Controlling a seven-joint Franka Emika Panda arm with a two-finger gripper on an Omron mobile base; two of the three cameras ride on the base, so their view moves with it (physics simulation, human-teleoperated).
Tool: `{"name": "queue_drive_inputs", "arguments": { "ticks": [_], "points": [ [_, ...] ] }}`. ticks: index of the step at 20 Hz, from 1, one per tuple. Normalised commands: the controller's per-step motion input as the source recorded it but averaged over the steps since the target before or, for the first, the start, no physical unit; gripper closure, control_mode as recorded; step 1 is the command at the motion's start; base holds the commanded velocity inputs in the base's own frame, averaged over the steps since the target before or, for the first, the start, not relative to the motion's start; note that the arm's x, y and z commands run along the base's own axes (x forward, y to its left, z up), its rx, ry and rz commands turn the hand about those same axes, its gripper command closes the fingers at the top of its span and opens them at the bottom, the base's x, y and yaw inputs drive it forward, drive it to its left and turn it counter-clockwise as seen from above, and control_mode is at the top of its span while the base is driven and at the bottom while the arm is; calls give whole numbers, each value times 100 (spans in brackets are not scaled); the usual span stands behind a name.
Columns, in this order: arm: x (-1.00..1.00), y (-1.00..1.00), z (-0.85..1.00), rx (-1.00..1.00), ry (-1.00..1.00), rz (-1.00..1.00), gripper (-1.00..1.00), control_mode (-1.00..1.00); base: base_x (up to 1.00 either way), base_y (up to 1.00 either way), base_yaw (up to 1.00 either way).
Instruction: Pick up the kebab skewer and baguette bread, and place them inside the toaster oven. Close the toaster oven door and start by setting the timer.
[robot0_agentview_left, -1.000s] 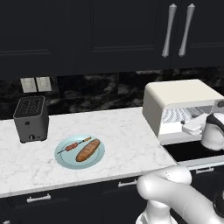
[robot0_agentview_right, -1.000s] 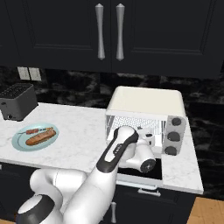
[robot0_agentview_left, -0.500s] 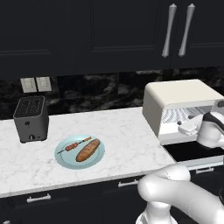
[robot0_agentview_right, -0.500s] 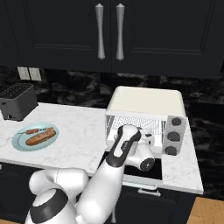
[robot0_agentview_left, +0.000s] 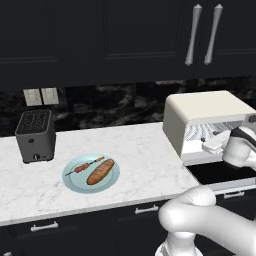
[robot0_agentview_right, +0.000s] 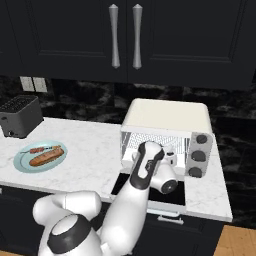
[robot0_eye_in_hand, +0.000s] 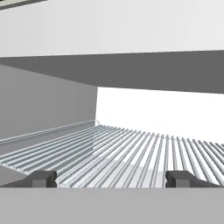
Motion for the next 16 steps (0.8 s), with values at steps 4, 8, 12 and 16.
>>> {"name": "queue_drive_inputs", "arguments": {
  "ticks": [4, 8, 12, 16],
  "points": [
    [2, -1, 0, 0, -4, 0, -100, -100, 0, 0, 0],
    [10, 0, -4, 0, 0, 0, -100, -100, 0, 0, 0],
    [17, 0, -1, 0, 0, 0, -100, -100, 0, 0, 0],
    [3, 0, -28, 0, 4, 0, -100, -100, 0, 0, 0]
  ]
}}
